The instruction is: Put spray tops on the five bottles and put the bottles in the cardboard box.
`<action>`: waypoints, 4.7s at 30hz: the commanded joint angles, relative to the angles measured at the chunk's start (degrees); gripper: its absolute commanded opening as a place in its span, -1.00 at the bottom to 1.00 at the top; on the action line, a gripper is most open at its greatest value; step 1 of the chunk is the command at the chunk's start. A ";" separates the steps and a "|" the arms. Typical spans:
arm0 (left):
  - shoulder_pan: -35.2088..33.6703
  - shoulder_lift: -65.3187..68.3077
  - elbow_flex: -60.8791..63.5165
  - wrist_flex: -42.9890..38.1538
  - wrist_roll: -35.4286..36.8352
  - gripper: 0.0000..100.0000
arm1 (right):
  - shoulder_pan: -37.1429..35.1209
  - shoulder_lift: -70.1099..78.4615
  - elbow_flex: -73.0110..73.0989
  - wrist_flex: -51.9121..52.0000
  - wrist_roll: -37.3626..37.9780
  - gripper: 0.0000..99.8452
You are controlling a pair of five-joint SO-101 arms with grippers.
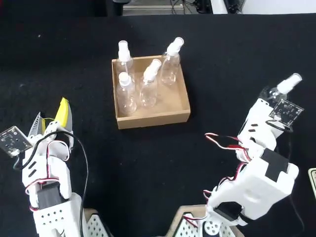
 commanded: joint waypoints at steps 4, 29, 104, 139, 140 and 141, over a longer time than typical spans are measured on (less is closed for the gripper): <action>0.40 -0.62 1.27 0.18 0.44 -0.47 | -0.26 -7.96 2.07 -3.60 -2.81 -0.98; 0.31 -0.62 1.27 0.26 0.35 -0.47 | -39.65 -38.29 6.11 19.78 -2.81 -0.98; 0.57 -0.62 1.19 1.85 0.35 -0.47 | -43.25 0.31 11.12 -20.66 -1.49 -0.98; 0.75 -0.62 1.10 1.76 0.35 -0.47 | -43.43 0.40 10.68 -20.22 2.90 -0.87; 0.75 -0.62 1.10 1.76 0.35 -0.47 | -43.52 0.48 10.77 -20.22 2.90 -0.81; 0.84 -0.62 1.10 1.76 0.35 -0.47 | -43.60 0.48 10.77 -20.22 2.90 -0.77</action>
